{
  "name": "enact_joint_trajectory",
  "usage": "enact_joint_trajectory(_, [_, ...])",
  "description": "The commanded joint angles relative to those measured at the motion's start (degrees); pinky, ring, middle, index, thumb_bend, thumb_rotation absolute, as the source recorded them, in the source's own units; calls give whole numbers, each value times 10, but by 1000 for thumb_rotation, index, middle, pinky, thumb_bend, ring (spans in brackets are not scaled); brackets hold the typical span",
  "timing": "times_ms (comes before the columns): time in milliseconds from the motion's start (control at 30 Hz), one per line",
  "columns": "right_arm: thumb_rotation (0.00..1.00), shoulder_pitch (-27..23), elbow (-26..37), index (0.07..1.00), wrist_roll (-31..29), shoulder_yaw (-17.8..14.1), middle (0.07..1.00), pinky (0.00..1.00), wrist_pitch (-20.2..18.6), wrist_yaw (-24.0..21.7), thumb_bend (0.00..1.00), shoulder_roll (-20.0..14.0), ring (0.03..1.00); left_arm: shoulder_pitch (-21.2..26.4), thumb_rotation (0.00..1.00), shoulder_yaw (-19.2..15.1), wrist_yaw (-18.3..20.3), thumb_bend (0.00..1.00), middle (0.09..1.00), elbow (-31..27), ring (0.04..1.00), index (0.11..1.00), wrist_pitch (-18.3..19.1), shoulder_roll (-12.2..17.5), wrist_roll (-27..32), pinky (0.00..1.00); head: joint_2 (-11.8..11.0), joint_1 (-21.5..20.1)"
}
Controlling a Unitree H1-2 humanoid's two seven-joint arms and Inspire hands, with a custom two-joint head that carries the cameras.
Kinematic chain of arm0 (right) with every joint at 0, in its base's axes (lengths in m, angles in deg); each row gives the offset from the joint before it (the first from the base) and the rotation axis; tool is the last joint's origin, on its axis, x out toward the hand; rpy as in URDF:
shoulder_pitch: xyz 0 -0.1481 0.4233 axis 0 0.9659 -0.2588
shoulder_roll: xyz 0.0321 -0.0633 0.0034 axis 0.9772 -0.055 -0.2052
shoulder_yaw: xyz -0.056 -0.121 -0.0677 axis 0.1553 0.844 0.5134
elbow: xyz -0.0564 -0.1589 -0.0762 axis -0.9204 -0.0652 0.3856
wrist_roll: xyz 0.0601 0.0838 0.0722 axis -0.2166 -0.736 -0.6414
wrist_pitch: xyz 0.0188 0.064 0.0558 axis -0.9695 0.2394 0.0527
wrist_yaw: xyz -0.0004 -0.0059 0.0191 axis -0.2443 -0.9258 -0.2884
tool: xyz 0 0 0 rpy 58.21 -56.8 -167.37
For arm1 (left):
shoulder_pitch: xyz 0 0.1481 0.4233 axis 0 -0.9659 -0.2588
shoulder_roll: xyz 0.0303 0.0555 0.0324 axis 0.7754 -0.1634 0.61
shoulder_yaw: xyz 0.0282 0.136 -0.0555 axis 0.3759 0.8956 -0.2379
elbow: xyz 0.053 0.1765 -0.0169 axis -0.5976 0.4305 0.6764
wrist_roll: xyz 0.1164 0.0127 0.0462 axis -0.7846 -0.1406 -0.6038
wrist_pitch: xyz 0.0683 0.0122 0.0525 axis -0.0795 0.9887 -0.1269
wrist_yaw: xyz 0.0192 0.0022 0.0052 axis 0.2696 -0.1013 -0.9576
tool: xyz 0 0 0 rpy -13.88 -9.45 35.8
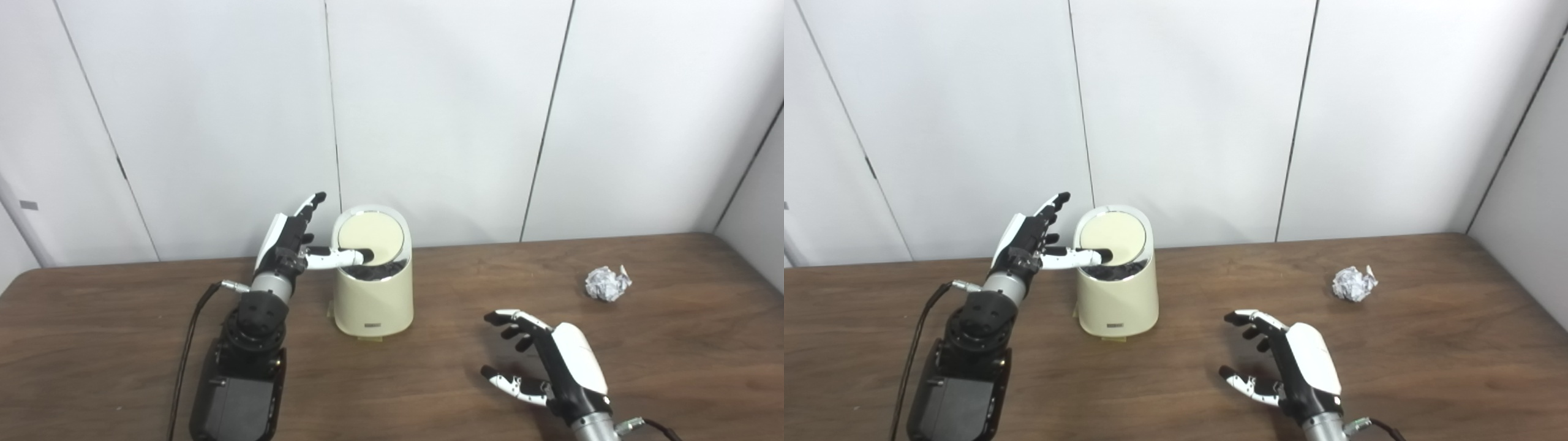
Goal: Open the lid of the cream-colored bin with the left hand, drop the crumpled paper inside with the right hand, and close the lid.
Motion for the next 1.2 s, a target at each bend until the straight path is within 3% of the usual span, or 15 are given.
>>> enact_joint_trajectory(0, [55,2,-7,696,-7,5,715,524,6,7,330,13,653,35,66,2,-1,956,1000,-1,988,1000,2,-4,-19,908,1,0])
enact_joint_trajectory(400, [54,4,0,701,-7,6,721,519,-2,1,331,15,652,37,92,9,-3,963,988,12,951,1000,2,0,-39,848,1,-1])
enact_joint_trajectory(767, [54,4,4,703,-9,8,725,523,-11,-3,333,20,656,41,297,5,1,958,989,15,943,1000,2,-3,-41,834,1,-2])
enact_joint_trajectory(1167, [29,1,-5,698,-6,10,717,525,-3,6,336,20,653,52,320,8,-2,996,974,24,929,995,2,-5,-50,797,-1,-3])
